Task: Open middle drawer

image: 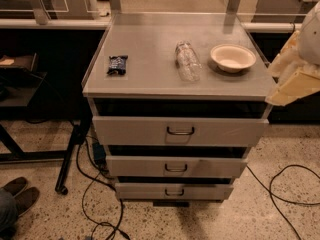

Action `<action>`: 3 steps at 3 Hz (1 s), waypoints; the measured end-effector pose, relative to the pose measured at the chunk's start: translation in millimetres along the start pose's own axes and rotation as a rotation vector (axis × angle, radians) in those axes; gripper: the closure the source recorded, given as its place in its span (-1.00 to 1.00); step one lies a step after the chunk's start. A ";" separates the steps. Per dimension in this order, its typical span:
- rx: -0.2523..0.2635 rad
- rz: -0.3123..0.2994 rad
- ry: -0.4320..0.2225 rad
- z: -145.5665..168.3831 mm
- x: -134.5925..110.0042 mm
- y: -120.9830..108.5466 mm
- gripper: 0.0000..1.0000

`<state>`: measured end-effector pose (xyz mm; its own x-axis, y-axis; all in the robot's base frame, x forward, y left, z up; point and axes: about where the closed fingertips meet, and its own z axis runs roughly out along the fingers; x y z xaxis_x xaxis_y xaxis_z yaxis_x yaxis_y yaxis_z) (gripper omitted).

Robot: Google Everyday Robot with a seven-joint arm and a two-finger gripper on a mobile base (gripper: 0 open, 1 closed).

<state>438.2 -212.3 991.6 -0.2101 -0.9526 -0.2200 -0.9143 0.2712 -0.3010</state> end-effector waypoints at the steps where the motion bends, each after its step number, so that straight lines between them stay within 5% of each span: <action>1: 0.000 0.000 0.000 0.0 0.0 0.0 0.56; 2: 0.001 0.000 0.001 -0.1 0.2 0.1 0.98; 3: 0.007 0.002 0.009 -1.3 2.7 1.5 1.00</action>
Offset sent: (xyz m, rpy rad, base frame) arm 0.0000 0.0000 0.0000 0.0000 -0.0001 0.0000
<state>435.7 -214.6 991.8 -0.2150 -0.9533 -0.2119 -0.9116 0.2738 -0.3067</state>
